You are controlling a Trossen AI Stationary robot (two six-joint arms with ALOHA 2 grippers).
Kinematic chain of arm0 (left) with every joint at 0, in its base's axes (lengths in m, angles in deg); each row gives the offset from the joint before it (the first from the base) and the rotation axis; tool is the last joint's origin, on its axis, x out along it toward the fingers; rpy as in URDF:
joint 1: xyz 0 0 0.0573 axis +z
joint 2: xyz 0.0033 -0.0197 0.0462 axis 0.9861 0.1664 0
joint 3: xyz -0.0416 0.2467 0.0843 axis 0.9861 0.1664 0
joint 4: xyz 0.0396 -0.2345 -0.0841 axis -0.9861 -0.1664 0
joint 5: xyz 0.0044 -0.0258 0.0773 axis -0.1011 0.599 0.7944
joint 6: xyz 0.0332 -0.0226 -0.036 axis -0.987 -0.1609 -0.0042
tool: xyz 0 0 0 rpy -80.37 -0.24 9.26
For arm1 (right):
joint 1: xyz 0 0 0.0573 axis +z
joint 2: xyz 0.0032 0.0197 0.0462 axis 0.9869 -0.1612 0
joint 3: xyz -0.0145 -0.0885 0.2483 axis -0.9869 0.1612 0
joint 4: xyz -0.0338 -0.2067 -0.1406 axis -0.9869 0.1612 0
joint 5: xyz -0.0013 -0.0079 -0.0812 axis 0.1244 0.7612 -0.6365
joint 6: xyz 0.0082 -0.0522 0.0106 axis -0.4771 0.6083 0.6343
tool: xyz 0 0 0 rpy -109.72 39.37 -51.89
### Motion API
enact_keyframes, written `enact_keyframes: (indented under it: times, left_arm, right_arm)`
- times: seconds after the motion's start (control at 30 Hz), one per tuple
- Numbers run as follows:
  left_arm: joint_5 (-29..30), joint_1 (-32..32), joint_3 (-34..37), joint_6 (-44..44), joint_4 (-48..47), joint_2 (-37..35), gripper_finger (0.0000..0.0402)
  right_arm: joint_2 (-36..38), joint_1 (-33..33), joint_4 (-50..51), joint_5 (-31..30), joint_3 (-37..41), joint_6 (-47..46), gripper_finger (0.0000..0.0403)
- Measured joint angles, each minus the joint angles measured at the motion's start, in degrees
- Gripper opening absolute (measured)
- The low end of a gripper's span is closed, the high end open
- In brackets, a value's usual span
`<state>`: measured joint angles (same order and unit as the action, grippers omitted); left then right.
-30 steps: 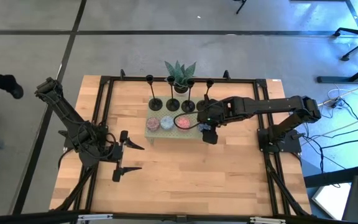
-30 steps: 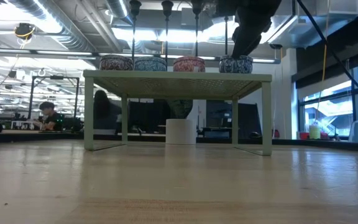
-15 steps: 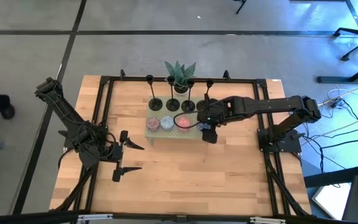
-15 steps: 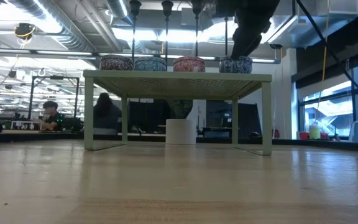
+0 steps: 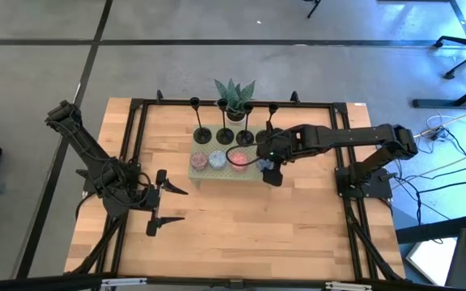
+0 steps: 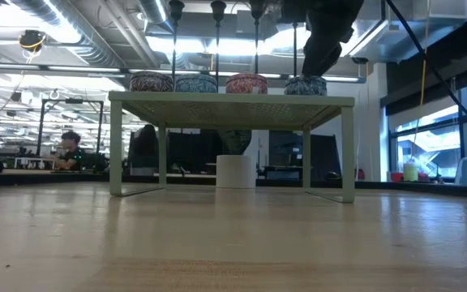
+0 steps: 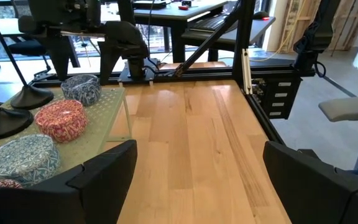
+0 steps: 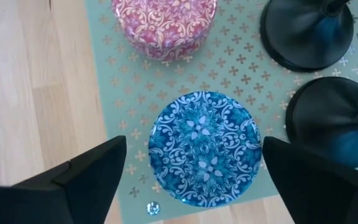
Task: Pick & Place candle stick holders
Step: Put the blue scented candle on the shelf, then adjust the pink scented candle on the shelf
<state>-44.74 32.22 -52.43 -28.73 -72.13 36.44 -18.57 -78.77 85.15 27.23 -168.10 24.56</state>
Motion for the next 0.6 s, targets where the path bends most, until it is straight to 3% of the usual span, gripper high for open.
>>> enact_keyframes:
  times: [0.23,0.6]
  left_arm:
    - [0.00,0.00,0.00,0.00,0.00,0.00,0.0348]
    - [0.00,0.00,0.00,0.00,0.00,-0.02,0.0348]
  right_arm:
    - [0.39,0.02,4.31,0.02,-2.36,-0.46,0.0380]
    - [0.42,0.53,11.48,0.83,-13.48,-3.31,0.0379]
